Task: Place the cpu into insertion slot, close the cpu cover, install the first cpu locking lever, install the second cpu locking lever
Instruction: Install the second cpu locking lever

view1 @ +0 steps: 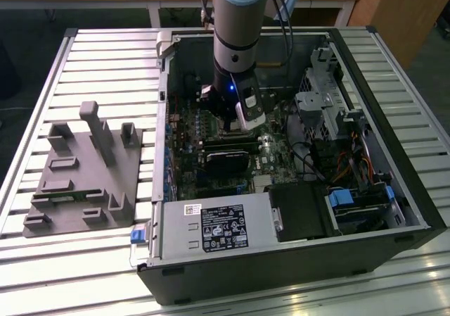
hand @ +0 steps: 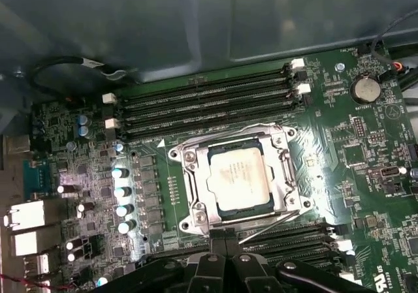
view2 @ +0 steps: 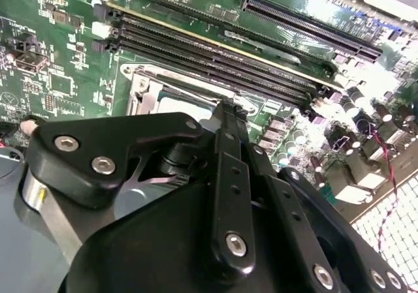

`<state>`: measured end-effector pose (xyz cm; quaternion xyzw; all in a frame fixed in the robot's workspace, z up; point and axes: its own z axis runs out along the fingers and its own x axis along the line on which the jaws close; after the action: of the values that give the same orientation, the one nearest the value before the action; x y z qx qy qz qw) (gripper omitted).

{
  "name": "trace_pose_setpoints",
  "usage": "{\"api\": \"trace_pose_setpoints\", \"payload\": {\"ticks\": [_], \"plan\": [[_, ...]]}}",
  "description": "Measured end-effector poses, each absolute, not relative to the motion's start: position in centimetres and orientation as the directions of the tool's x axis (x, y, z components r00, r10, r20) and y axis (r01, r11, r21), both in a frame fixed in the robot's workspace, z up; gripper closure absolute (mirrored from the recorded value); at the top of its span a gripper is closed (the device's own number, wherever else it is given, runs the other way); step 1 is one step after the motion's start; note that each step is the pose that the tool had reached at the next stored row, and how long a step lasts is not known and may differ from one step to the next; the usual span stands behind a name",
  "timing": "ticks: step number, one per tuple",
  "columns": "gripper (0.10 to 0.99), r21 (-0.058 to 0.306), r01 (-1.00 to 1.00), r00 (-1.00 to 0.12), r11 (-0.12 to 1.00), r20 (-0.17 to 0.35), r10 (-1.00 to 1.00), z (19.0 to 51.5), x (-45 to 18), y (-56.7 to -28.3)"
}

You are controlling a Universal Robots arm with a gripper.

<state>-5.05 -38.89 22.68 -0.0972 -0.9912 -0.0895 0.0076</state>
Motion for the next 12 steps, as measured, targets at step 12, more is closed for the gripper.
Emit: {"api": "trace_pose_setpoints", "payload": {"ticks": [12], "plan": [[0.980, 0.240, 0.191, -0.982, 0.952, 0.045, 0.186, 22.0, -5.6, -40.6]]}}
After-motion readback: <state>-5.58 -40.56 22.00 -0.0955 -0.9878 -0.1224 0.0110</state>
